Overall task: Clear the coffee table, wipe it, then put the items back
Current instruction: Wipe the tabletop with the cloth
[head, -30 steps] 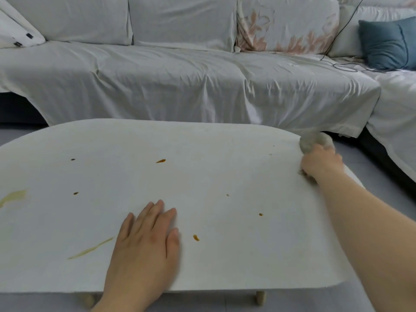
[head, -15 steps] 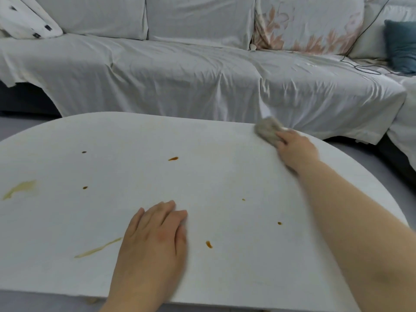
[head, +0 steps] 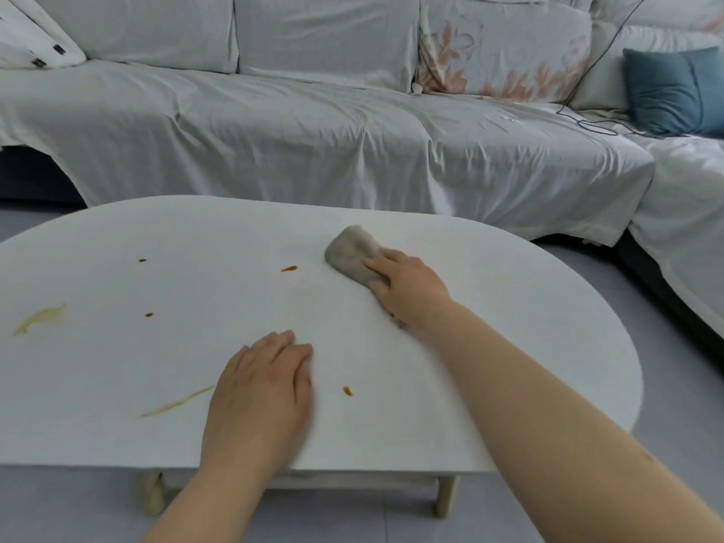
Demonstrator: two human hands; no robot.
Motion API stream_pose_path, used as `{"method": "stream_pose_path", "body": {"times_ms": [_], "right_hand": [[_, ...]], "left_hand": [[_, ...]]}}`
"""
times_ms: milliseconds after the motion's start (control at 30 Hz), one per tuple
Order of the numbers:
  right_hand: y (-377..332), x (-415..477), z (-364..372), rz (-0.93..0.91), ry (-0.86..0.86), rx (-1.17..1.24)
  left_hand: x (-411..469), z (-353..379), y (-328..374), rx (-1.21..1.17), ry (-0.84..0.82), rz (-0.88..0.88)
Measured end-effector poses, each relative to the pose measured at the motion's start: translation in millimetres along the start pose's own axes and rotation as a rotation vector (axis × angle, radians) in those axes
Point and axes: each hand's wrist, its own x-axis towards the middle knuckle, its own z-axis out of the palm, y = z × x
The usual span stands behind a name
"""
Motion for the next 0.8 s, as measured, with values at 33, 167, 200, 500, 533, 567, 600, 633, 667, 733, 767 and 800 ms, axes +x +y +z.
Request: {"method": "stream_pose_path", "body": {"times_ms": [33, 167, 200, 500, 533, 567, 600, 633, 667, 733, 767, 800], "right_hand": [[10.2, -11.4, -6.9, 0.021, -0.006, 0.014], [75.1, -70.4, -35.2, 0.405, 0.083, -0.01], [82.2, -83.8, -39.4, 0.507, 0.101, -0.013], [-26.2, -123.4, 5.3, 0.031, 0.002, 0.043], [-24.3, -125.1, 3.9, 0.007, -0.017, 0.044], [-15.5, -125.7, -0.7, 0.013, -0.02, 0.033], [-1.6, -127.0, -5.8, 0.051, -0.006, 0.022], [15.1, -129.9, -11.6, 0.123, 0.018, 0.013], [32.5, -134.0, -18.9, 0.227, 0.047, 0.006], [54.9, -141.6, -31.2, 0.45, 0.106, 0.01], [56.4, -142.2, -31.5, 0.531, 0.126, 0.011], [51.0, -140.9, -28.9, 0.571, 0.139, 0.008]], "left_hand": [[-0.2, -0.6, -0.1, -0.004, 0.002, -0.005], [0.1, -1.0, 0.2, -0.001, -0.022, -0.017], [0.5, -0.6, 0.4, 0.001, -0.028, -0.018], [-0.1, -6.2, 4.2, 0.042, -0.081, -0.01], [-0.5, -6.6, 4.1, 0.038, -0.08, -0.007], [-0.8, -6.9, 3.8, 0.036, -0.08, -0.007], [-1.0, -7.2, 3.5, 0.039, -0.082, -0.007], [-1.4, -7.2, 3.5, 0.045, -0.087, -0.007], [-1.7, -6.6, 3.9, 0.05, -0.09, -0.006], [-1.1, -5.3, 4.2, 0.054, -0.087, -0.006], [-1.0, -4.8, 4.1, 0.055, -0.086, -0.009], [-1.1, -4.7, 4.1, 0.056, -0.086, -0.011]]}}
